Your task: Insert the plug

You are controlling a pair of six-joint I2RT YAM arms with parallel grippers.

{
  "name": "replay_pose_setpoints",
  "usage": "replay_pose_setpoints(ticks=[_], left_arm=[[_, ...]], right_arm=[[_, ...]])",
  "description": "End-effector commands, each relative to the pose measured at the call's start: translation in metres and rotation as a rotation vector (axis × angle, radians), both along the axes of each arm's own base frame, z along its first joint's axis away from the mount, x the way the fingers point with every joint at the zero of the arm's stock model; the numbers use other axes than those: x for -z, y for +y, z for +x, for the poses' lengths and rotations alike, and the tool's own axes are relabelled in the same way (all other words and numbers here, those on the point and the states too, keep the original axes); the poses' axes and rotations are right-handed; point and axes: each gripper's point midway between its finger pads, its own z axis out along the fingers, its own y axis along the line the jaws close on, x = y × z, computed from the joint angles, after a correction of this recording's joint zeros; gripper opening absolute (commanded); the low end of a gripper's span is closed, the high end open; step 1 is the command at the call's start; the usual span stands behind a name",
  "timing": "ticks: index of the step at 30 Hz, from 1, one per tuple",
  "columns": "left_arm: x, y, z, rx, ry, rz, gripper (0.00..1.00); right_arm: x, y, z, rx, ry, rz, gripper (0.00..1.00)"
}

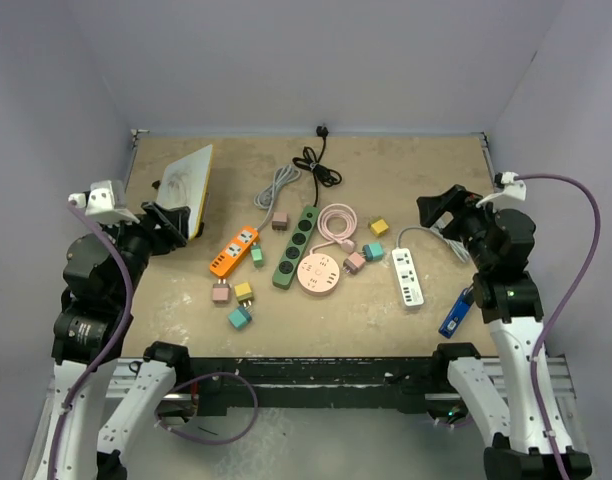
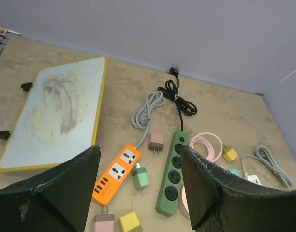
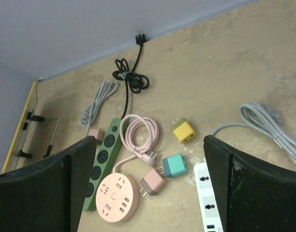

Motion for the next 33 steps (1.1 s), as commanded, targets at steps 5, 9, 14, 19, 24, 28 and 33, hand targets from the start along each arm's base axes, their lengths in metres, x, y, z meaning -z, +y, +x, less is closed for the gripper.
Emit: replay_pose_setpoints(ticks=[5, 9, 14, 19, 24, 28, 33], left_arm=[[0.003, -0.031, 0.0, 0.157, -0.006, -0.153, 0.65], [0.013, -0.045, 0.003, 0.231, 0.01, -0.195, 0.66], [0.033, -0.065, 0.007, 0.346, 0.054, -0.224, 0.66], [0.055, -0.082, 0.01, 0.43, 0.124, -0.279, 0.65], [0.067, -0.089, 0.009, 0.458, 0.163, -0.334, 0.65], [0.064, -0.09, 0.011, 0.455, 0.154, -0.366, 0.65], [0.061, -0.093, 0.017, 0.462, 0.15, -0.403, 0.65]], right_arm=[[-0.01, 0.019, -0.009, -0.141, -0.07, 0.045, 0.98], [-0.009, 0.026, -0.012, -0.188, -0.111, 0.039, 0.99], [0.021, 0.021, -0.002, -0.162, -0.025, 0.044, 1.0], [0.073, 0.011, 0.024, -0.116, 0.172, 0.028, 0.85], [0.126, 0.014, 0.049, -0.145, 0.357, 0.035, 0.78], [0.148, 0.017, 0.069, -0.134, 0.415, -0.001, 0.77], [0.168, 0.024, 0.091, -0.102, 0.473, -0.118, 0.77]])
